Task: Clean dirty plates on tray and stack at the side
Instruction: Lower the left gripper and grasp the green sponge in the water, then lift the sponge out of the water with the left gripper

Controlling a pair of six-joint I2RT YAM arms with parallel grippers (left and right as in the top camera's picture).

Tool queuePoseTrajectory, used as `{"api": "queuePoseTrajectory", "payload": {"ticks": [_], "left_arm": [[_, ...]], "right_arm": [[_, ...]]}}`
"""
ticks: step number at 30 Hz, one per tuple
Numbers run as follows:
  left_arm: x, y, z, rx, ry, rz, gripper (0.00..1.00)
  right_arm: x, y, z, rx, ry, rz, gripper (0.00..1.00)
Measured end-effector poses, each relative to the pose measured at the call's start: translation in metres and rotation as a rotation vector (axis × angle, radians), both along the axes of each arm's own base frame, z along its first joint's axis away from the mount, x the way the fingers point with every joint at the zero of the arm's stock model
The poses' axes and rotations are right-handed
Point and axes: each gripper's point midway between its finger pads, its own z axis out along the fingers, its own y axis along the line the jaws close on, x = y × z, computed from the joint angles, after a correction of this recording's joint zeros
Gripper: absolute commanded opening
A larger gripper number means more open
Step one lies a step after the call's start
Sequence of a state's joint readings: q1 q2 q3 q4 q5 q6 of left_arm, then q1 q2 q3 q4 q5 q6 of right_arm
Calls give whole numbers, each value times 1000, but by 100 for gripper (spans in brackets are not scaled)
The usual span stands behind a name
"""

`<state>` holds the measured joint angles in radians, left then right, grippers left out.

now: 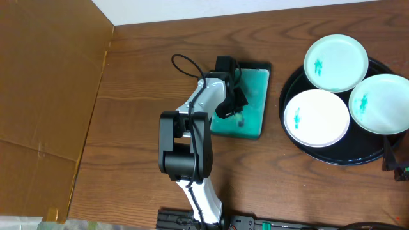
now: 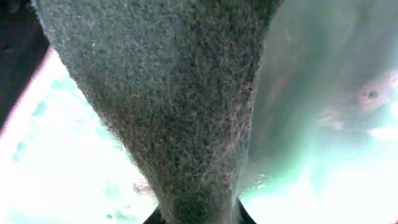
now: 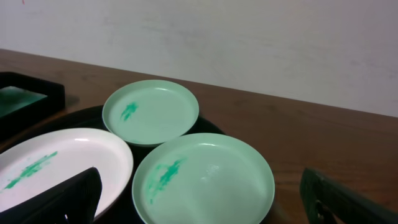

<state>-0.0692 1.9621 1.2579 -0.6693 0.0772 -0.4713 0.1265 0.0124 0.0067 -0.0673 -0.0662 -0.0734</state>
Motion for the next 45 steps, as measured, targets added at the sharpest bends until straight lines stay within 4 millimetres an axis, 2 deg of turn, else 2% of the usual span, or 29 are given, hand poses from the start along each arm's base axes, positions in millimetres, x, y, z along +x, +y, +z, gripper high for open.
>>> {"api": "queuePoseTrajectory", "payload": {"ticks": [1,3,4,5,11,15,16,18,21,24,28,30,33,36,37,39,43,45], "left_arm": [[0,0,0,1,0,1,16],[0,0,0,1,0,1,64],[0,0,0,1,-1,-1,82],[1,0,0,-2,-3,-4,88],[7,2,1,23,-32,-14,89],[13,7,2,56,-57,-17,88],[14,8,2,63,-61,-19,82],[17,10,3,75,-72,-21,55],[18,12,3,86,-75,-22,24],[18,13,3,94,-75,-20,7],[14,15,2,102,-60,-16,7],[6,16,2,108,-28,-18,7],[0,17,12,108,-19,-19,7],[3,15,36,104,-78,-18,7],[7,14,57,100,-135,-19,7],[11,9,86,93,-215,-25,7],[17,-13,145,70,-382,-69,7],[16,-24,160,59,-424,-96,7]], "right_arm": [[0,0,0,0,0,0,99],[0,0,0,0,0,0,99],[0,0,0,0,0,0,99],[0,0,0,0,0,0,99],[0,0,0,0,0,0,99],[0,0,0,0,0,0,99],[0,0,0,0,0,0,99],[0,0,0,0,0,0,99],[0,0,0,0,0,0,99],[0,0,0,0,0,0,99],[0,0,0,0,0,0,99],[0,0,0,0,0,0,99],[0,0,0,0,0,0,99],[0,0,0,0,0,0,99],[0,0,0,0,0,0,99],[0,0,0,0,0,0,99],[0,0,0,0,0,0,99],[0,0,0,0,0,0,99]]}}
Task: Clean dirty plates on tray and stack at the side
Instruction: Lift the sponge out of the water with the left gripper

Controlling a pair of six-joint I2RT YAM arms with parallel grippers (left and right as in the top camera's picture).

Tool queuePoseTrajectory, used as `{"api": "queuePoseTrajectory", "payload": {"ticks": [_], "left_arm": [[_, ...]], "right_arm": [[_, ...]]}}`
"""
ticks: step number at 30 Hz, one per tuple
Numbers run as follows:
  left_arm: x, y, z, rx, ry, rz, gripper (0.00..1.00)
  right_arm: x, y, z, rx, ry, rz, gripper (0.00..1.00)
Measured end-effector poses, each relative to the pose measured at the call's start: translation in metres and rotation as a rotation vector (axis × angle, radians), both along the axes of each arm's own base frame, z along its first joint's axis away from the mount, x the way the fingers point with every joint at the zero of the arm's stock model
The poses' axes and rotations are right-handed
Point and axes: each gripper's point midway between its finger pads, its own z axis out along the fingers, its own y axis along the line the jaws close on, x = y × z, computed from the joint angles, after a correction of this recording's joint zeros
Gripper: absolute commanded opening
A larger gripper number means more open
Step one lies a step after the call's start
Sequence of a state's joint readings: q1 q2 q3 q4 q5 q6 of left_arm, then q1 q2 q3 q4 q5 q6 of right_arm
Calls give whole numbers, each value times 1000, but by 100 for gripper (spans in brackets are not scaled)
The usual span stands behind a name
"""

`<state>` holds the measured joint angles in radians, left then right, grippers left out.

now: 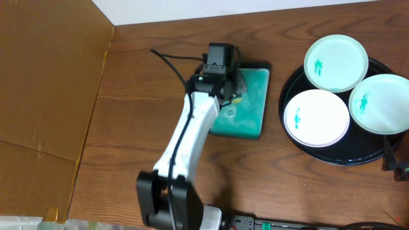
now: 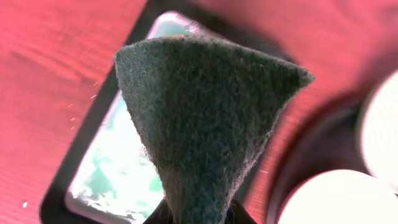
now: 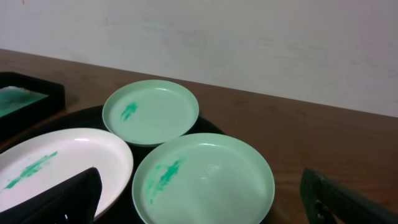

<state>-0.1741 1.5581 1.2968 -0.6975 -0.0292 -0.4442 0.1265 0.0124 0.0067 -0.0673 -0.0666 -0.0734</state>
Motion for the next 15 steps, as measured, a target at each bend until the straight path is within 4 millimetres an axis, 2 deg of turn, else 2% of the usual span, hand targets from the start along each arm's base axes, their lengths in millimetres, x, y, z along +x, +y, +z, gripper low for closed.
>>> {"api": "queuePoseTrajectory", "payload": {"ticks": [3,6,8,12,13,15], "left_arm": [[1,-15,3,-3,-20,-36,7],[9,-20,-11,12,-22,-44,7],[13,-16,-40,53,18,-29,7],[3,-1,-99,117,174,-6,7],[-1,3,-108,128,205,-3,7],[-8,10,-111,148,240,-2,7]], "right_arm": [[0,0,0,0,0,0,99],[0,0,0,0,0,0,99],[0,0,0,0,0,0,99],[0,0,0,0,0,0,99],[0,0,0,0,0,0,99],[0,0,0,0,0,0,99]]}}
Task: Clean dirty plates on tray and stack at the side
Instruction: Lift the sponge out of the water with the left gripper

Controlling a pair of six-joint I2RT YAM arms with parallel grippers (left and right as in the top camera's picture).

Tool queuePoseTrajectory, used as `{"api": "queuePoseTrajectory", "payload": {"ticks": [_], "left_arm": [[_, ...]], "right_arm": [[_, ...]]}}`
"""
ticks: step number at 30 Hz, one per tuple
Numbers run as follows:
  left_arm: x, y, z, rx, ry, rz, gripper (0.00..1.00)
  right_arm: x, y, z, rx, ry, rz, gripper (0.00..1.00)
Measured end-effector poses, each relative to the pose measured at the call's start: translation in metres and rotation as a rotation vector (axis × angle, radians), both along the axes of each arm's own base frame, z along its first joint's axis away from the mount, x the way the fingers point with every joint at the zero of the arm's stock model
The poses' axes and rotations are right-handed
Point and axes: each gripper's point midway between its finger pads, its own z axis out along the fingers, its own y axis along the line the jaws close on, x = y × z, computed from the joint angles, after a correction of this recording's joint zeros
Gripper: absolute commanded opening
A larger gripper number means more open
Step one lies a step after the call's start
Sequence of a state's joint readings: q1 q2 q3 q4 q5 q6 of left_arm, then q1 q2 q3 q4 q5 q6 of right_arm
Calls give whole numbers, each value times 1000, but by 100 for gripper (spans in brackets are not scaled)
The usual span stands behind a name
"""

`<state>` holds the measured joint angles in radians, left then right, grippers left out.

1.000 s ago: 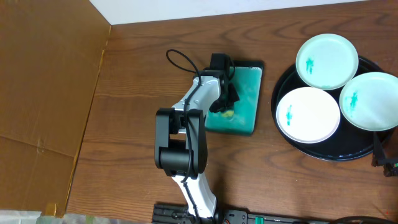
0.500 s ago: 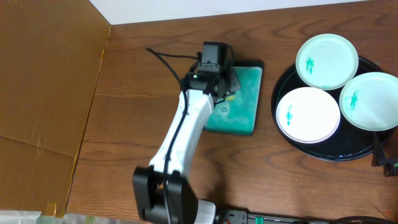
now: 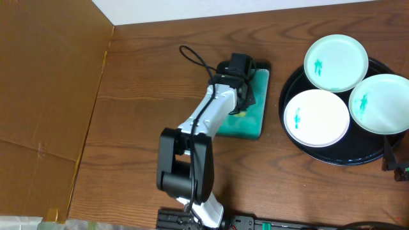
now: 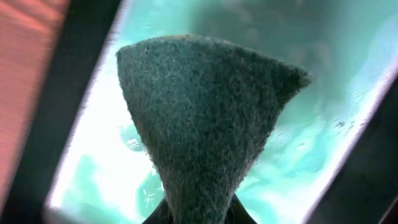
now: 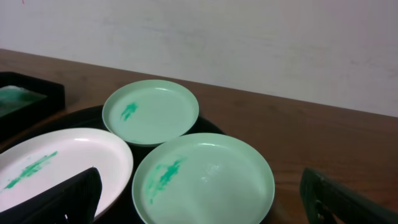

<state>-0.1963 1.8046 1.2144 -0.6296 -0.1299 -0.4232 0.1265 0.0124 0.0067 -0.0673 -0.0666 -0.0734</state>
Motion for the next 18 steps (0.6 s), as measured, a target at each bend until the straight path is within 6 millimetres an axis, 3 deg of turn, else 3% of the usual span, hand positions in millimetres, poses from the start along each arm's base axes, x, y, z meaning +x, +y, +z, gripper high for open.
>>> {"api": "queuePoseTrajectory", "payload": {"ticks": [3,9,11,15,18], "left_arm": [[3,3,26,0,-53,0,7],[15,-1,136,-56,-356,-5,7],[16,0,149,-61,-395,-3,7],[22,-1,124,-57,-364,1,7],[17,-1,50,-26,-191,1,7]], "right_arm": [[0,0,0,0,0,0,99],[0,0,0,0,0,0,99],[0,0,0,0,0,0,99],[0,0,0,0,0,0,99],[0,0,0,0,0,0,99]]}}
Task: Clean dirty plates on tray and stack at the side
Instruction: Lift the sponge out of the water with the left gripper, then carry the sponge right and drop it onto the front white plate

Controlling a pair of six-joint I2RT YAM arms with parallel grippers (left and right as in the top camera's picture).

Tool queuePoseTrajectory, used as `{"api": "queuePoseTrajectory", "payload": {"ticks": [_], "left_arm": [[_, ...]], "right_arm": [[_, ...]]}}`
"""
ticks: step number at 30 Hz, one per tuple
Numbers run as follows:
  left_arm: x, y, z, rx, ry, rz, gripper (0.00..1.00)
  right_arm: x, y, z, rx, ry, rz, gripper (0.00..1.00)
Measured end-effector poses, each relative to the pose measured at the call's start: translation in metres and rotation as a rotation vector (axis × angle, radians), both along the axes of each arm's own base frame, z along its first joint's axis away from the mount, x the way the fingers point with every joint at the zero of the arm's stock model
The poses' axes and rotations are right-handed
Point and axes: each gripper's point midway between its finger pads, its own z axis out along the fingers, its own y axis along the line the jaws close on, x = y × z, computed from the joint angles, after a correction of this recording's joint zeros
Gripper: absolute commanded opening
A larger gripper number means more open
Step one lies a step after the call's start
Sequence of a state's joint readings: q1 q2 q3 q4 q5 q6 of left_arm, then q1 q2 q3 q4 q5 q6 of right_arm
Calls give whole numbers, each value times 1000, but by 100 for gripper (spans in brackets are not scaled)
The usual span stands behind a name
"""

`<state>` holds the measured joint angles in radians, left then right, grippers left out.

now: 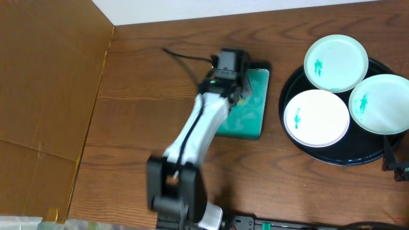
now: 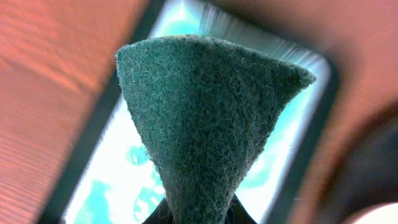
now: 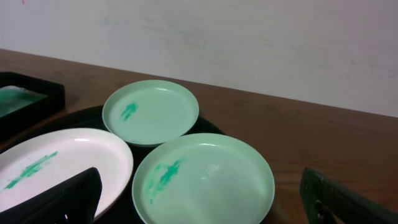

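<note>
A round black tray (image 1: pixel 332 157) at the right holds a white plate (image 1: pixel 316 118) and two mint plates (image 1: pixel 336 62) (image 1: pixel 383 103), each with a green smear. My left gripper (image 1: pixel 230 64) is shut on a dark green scouring pad (image 2: pixel 205 118), held above the far left end of a black rectangular dish of green liquid (image 1: pixel 250 108). The right gripper (image 3: pixel 199 208) stands open and empty at the tray's near right edge, over the nearer mint plate (image 3: pixel 202 177).
A brown cardboard sheet (image 1: pixel 45 96) covers the table's left side. A white wall runs along the far edge. A black cable (image 1: pixel 185 56) trails from the left wrist. Bare wood lies between the dish and the tray.
The left gripper with the pad was low over the liquid in the dish's far part. It is now higher, at the far left end, with table showing around it. The right arm has not moved.
The pad was first pressed close into the green liquid. Then it was held high over the dish's far left corner, then low over the liquid again, and now raised once more. The plates and the right gripper stayed where they were.
</note>
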<state>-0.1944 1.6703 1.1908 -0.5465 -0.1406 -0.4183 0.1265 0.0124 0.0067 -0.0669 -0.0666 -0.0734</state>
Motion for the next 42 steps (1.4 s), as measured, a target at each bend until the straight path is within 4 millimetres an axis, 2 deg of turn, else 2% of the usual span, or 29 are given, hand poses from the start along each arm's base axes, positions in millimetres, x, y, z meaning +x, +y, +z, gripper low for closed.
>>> {"api": "queuePoseTrajectory", "payload": {"ticks": [2,3,4,6,9,12,14,16,18,21,26,31,34,38,39,40,41,42], "left_arm": [[-10,0,-36,12,105,-5,7],[-18,0,-48,14,153,-12,7],[-23,0,-53,11,179,-17,7],[-26,-2,-46,2,184,-29,7],[-17,-10,-1,-46,80,-56,7],[-5,-25,73,-138,-125,-97,7],[-7,-35,115,-195,-231,-122,7],[-15,-49,139,-243,-281,-157,7],[-22,-66,142,-278,-274,-194,7],[-28,-100,115,-318,-191,-241,8],[-35,-169,41,-338,-24,-328,8],[-45,-231,-13,-346,47,-432,7],[-55,-247,-35,-330,85,-464,7],[-61,-250,-47,-311,110,-470,8],[-62,-250,-48,-308,115,-471,15],[-63,-250,-48,-304,115,-473,17],[-63,-250,-49,-301,114,-471,26],[-63,-250,-49,-298,113,-472,49]], "right_arm": [[0,0,0,0,0,0,99],[0,0,0,0,0,0,99],[0,0,0,0,0,0,99],[0,0,0,0,0,0,99],[0,0,0,0,0,0,99],[0,0,0,0,0,0,99],[0,0,0,0,0,0,99],[0,0,0,0,0,0,99],[0,0,0,0,0,0,99],[0,0,0,0,0,0,99],[0,0,0,0,0,0,99],[0,0,0,0,0,0,99],[0,0,0,0,0,0,99],[0,0,0,0,0,0,99],[0,0,0,0,0,0,99],[0,0,0,0,0,0,99],[0,0,0,0,0,0,99],[0,0,0,0,0,0,99]]}}
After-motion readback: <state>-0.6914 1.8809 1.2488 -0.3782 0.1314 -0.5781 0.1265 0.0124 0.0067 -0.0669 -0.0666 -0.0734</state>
